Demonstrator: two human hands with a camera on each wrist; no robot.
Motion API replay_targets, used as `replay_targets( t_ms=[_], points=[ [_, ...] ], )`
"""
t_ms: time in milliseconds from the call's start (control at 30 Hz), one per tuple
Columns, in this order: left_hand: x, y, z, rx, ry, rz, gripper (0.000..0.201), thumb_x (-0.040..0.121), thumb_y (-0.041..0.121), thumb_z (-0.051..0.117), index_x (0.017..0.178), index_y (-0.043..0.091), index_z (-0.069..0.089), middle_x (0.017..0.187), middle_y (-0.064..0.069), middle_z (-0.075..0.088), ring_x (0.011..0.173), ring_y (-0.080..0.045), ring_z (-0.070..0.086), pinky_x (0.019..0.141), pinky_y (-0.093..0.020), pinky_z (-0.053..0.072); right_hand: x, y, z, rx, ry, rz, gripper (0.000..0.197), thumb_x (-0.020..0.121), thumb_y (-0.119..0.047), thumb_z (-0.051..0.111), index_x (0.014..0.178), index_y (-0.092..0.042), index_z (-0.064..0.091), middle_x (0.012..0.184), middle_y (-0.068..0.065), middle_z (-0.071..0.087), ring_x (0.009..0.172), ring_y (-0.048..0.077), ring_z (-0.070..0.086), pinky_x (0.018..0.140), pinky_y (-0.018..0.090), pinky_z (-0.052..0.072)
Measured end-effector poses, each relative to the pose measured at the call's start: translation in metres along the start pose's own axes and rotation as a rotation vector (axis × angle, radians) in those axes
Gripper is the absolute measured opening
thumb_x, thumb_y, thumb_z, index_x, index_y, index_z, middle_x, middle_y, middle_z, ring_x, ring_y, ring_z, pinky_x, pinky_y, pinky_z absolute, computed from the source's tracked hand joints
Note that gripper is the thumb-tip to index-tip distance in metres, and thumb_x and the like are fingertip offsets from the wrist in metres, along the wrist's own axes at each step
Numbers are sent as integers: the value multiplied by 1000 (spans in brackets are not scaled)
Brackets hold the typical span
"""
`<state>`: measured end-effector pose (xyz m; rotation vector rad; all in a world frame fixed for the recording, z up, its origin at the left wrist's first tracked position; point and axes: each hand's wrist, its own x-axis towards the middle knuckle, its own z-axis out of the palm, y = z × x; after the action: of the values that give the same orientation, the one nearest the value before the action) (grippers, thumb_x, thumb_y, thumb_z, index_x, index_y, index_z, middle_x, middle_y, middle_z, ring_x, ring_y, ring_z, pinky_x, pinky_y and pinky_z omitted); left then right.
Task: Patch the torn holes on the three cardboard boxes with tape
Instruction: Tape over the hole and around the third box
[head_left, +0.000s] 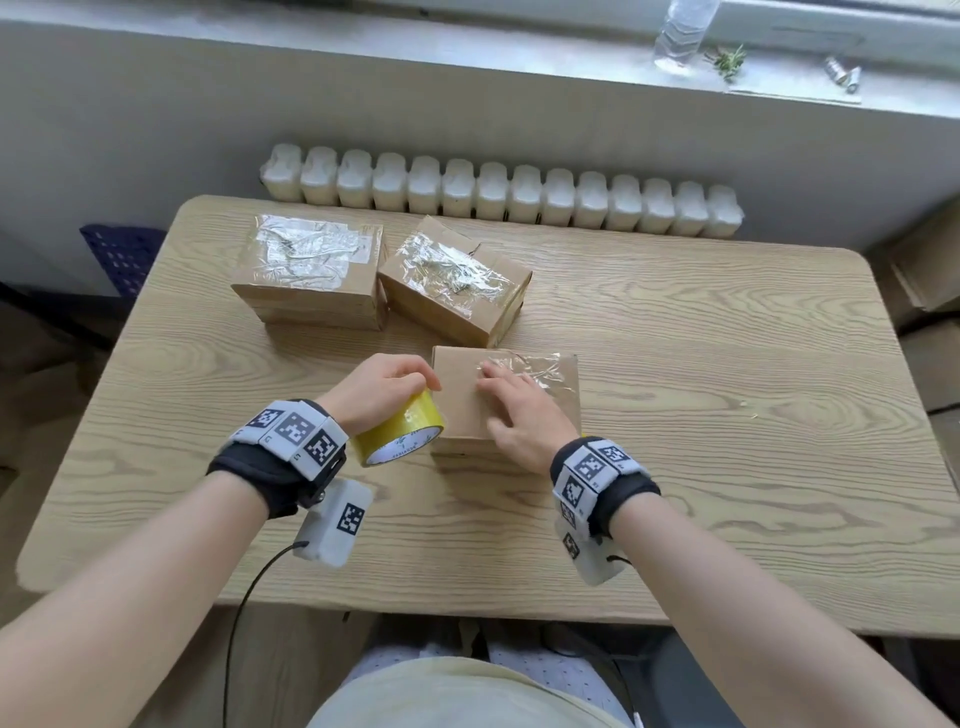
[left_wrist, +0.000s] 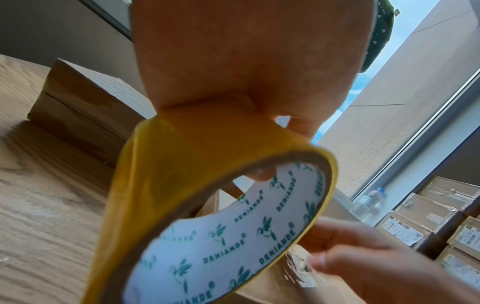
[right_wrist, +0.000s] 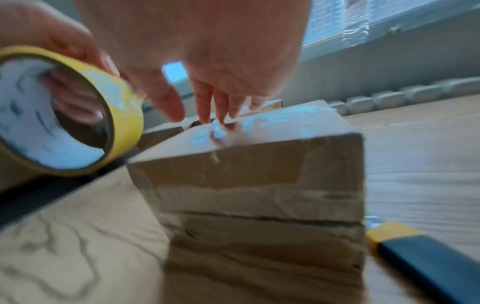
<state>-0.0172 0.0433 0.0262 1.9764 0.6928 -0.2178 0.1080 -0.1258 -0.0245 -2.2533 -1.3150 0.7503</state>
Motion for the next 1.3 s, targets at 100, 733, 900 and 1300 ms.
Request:
replay_targets(
  t_ms=[100, 733, 900, 1300],
  points=[
    [2, 6, 1, -6, -20, 28, 22, 86, 18, 46, 85, 27, 65, 88, 6, 62, 78, -5, 52, 68, -25, 39, 3, -18, -9, 454, 83, 133, 23, 91, -26, 54, 106, -14, 67, 111, 5, 67, 106, 18, 59, 97, 33, 43],
    [12, -20, -44, 155, -22, 25, 42, 80, 42, 71, 54, 13, 54, 44, 10, 39, 40, -3, 35, 46, -19, 29, -8, -5, -39, 1002, 316, 470, 8, 86, -7, 66, 82, -1, 68, 65, 7, 68, 56, 14, 65, 63, 26, 59],
    [17, -25, -44, 207, 24, 20, 44, 78, 43, 71, 57, 7, 57, 48, 3, 44, 44, -9, 39, 48, -23, 33, -4, 5, -31, 868, 352, 554, 10, 84, -11, 71, 74, -9, 69, 69, 9, 69, 58, 16, 63, 60, 24, 56],
    [45, -9, -25, 577, 39, -56, 46, 80, 57, 63, 63, 14, 60, 65, -2, 58, 66, -18, 57, 61, -31, 46, 10, 1, -19, -121, 372, 538, 23, 91, -30, 56, 92, -16, 74, 90, 7, 71, 88, 25, 64, 74, 30, 50]
  ],
)
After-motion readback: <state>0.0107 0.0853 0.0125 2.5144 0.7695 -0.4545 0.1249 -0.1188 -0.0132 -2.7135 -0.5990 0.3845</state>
